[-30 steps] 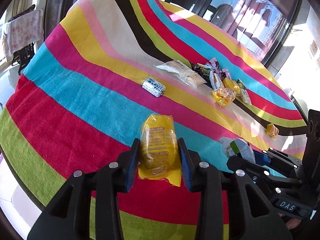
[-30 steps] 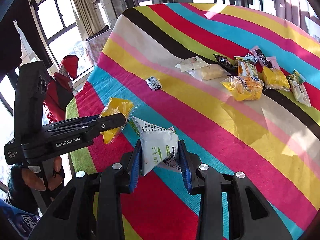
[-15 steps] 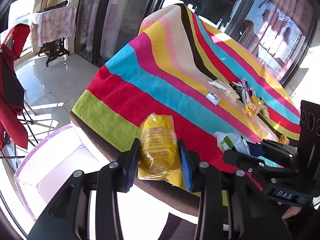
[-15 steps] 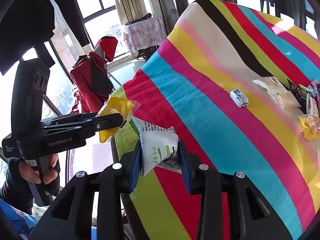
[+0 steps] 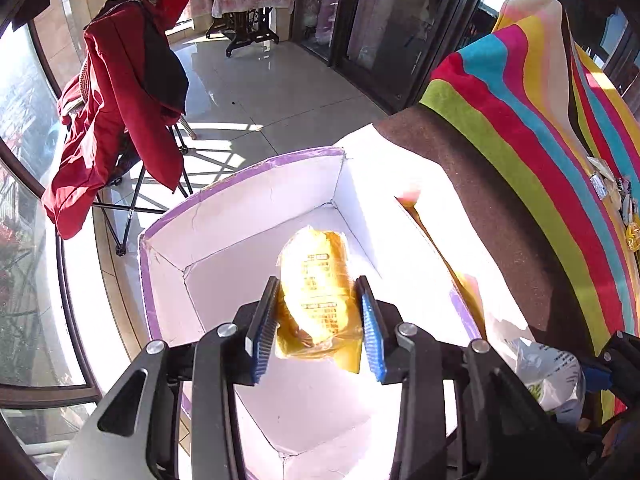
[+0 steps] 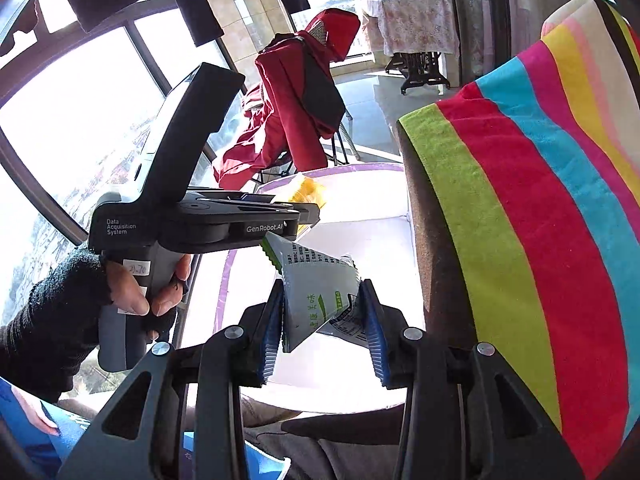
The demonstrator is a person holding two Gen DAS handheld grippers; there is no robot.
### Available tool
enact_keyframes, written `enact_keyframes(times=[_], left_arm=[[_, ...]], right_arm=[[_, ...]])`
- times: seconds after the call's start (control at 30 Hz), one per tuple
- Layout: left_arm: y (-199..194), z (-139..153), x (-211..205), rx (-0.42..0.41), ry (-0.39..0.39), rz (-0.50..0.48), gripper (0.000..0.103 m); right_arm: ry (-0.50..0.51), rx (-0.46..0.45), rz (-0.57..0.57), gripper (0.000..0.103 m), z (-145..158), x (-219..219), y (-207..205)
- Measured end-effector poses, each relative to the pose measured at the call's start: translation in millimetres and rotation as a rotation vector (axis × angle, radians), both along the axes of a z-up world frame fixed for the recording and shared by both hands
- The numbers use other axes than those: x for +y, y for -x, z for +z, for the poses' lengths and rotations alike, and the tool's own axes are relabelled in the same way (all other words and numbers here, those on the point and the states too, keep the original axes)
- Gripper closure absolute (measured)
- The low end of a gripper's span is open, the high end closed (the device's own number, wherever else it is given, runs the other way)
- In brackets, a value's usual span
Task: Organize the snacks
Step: 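Carry both packets over the white box and open both tools to drop them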
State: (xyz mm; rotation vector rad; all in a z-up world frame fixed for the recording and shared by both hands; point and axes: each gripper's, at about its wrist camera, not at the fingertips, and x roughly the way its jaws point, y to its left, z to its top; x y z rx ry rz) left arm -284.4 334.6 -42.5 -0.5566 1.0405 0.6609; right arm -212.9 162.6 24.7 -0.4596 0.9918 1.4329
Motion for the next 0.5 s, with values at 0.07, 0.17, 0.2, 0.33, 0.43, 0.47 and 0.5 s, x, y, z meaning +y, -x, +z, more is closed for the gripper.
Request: enact_keyframes(times=[0.07,0.17,0.2,0.33,0.43,0.47,0.5], left_arm=[[3.3,-3.7,7.6,0.062,-0.042,0.075,0.046],[1.0,14.1,2.9,0.014,-0.123,0.101,0.02],[-2.2,22.4,-1.8,-0.02,-0.146,0.095,0.02],[-30.7,58.1,-31.5,-0.209,-0.188,0.004,0.008],[-64.7,77.0,-61.2,-0.339,-0.162,-0.112,0.006],[-78.5,81.6,-71.5,-0.368,-0.149,-0.159,0.003],[-92.5,84.3,-82.2,-0.385,-0.135,-0.207,0.002]], right_arm=[[-0.005,0.013,0.012,0.041,1.2,-1.7,3.2],[-0.086,0.009,-0.02,0.04,18.9,-15.7,-7.3],[-0.114,0.016,-0.046,0.04,25.4,-23.0,-14.4],[-0.217,0.046,-0.2,0.039,45.8,-66.0,-50.1],[-0.261,0.045,-0.327,0.039,54.4,-104.3,-77.1],[-0.266,0.035,-0.371,0.039,56.6,-115.7,-85.2],[-0.269,0.019,-0.416,0.039,59.1,-130.1,-92.3]])
